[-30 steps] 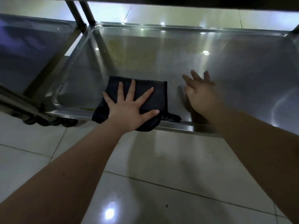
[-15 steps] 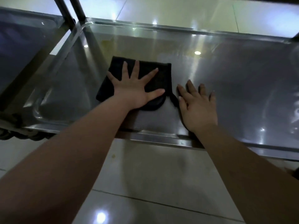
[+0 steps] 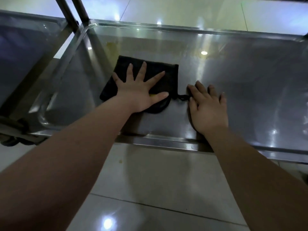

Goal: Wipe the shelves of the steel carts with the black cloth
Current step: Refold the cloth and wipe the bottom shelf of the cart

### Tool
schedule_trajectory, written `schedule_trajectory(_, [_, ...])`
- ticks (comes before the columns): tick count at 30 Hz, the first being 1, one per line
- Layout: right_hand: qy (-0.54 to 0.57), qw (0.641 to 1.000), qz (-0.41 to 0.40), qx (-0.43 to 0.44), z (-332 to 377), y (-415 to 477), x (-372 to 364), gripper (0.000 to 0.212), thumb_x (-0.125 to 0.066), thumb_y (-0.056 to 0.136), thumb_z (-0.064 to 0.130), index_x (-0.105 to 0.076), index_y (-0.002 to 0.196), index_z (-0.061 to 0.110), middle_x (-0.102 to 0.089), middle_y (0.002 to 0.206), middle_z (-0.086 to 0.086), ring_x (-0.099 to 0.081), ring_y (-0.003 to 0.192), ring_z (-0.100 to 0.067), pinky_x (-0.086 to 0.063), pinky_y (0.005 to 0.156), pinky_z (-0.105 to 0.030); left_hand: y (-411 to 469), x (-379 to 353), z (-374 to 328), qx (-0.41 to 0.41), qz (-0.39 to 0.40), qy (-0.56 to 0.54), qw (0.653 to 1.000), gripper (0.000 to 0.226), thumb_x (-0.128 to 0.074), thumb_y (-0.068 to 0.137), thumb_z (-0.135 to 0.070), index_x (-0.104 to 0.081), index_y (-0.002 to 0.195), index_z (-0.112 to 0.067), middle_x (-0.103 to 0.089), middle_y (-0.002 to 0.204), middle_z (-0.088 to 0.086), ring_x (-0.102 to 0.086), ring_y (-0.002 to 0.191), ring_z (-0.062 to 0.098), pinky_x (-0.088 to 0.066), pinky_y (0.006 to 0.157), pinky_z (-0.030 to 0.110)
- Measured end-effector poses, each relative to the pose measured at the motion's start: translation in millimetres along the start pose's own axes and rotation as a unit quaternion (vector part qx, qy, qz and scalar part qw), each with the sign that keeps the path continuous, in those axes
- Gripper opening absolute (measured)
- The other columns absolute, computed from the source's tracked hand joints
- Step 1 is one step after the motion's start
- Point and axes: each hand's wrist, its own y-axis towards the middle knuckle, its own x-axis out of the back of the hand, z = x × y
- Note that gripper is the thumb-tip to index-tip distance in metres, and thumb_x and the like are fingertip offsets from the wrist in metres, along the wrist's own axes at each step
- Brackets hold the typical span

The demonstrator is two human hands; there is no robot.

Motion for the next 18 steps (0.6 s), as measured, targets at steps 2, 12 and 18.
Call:
schedule_trajectory(2, [-0.007,1.0,0.004,0.001,1,0,1,0.049,-0.023,0.103,0.038,-0.023,0.153,0.036,-0.016,0.162,0.009,-0.007,0.15,-0.025,0.0,0.119,-0.051,-33,-8,7,-0.017,0.003,0.005,1.0,0.077,-0.002,0.067,-0.091,0.019,0.136,-0.067,0.022,0.162,-0.004,0.018,0.147,0.037,0.006,0.105,0.077])
schedule_trajectory(12, [-0.019,1.0,0.004,0.008,6,-6,3,0.05,-0.024,0.103,0.039,-0.026,0.153,0.033,-0.018,0.162,0.005,-0.009,0.149,-0.027,-0.003,0.119,-0.053,-115,-22,50,0.043,0.029,-0.017,0.999,0.077,-0.004,0.062,-0.091,0.024,0.131,-0.071,0.027,0.159,-0.01,0.023,0.146,0.031,0.01,0.108,0.072])
schedule_trajectory(18, [0.15,0.988,-0.026,-0.037,56,-12,5,0.046,-0.04,0.102,0.024,-0.039,0.147,0.03,-0.028,0.158,0.008,-0.011,0.149,-0.023,0.0,0.117,-0.059,-116,-22,54,0.036,0.026,-0.037,0.998,0.074,-0.018,0.073,-0.09,0.016,0.136,-0.069,0.025,0.16,-0.011,0.023,0.146,0.031,0.012,0.107,0.071])
